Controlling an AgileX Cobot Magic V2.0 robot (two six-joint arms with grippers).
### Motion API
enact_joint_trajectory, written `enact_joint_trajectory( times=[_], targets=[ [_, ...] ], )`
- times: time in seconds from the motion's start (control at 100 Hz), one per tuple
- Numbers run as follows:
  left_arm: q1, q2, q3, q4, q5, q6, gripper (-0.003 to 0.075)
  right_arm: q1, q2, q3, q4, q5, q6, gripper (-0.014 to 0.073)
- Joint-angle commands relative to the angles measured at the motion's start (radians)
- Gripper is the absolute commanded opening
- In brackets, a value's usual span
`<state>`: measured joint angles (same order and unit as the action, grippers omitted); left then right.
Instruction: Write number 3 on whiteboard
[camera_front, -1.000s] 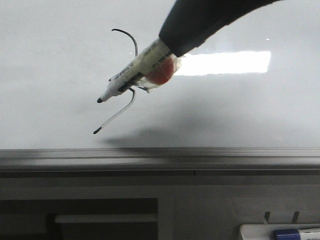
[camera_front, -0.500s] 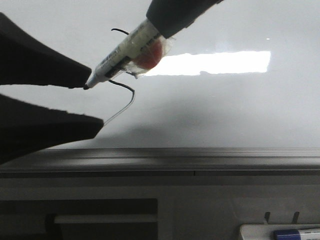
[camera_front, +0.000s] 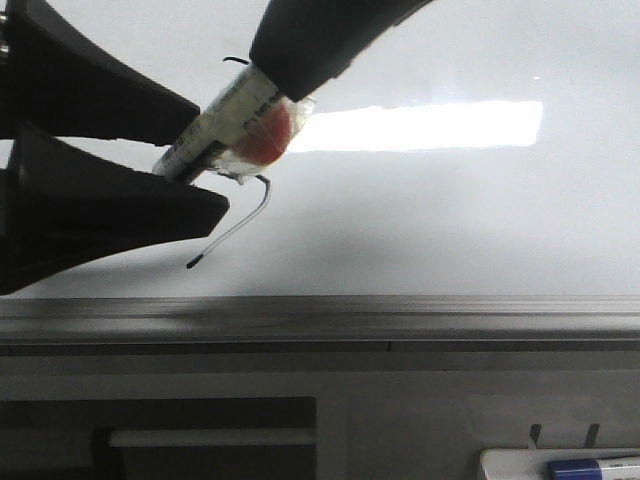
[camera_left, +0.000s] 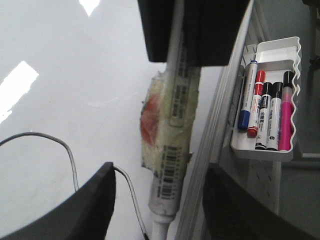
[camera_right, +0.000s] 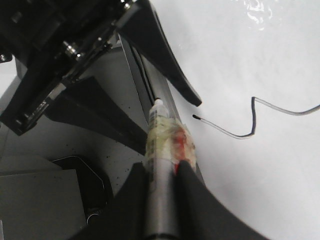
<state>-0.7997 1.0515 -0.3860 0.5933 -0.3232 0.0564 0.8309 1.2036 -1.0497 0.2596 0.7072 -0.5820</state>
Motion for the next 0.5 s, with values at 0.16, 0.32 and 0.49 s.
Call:
enact_joint_trajectory(
  times=[0.16, 0.32, 0.49],
  targets=[
    [-0.003, -0.008, -0.031, -0.032, -0.040, -0.003, 0.0132, 0.001, -0.014, -0.035, 0.045, -0.034, 0.000, -0.0062],
    [-0.003, -0.008, -0.031, -0.032, -0.040, -0.003, -0.0020, 0.001, -0.014, -0.035, 0.047, -0.030, 0.000, -0.0062],
    [-0.003, -0.008, -0.031, -0.032, -0.040, -0.003, -0.0020, 0.001, -0.014, -0.035, 0.063, -0.033, 0.000, -0.0062]
  ],
)
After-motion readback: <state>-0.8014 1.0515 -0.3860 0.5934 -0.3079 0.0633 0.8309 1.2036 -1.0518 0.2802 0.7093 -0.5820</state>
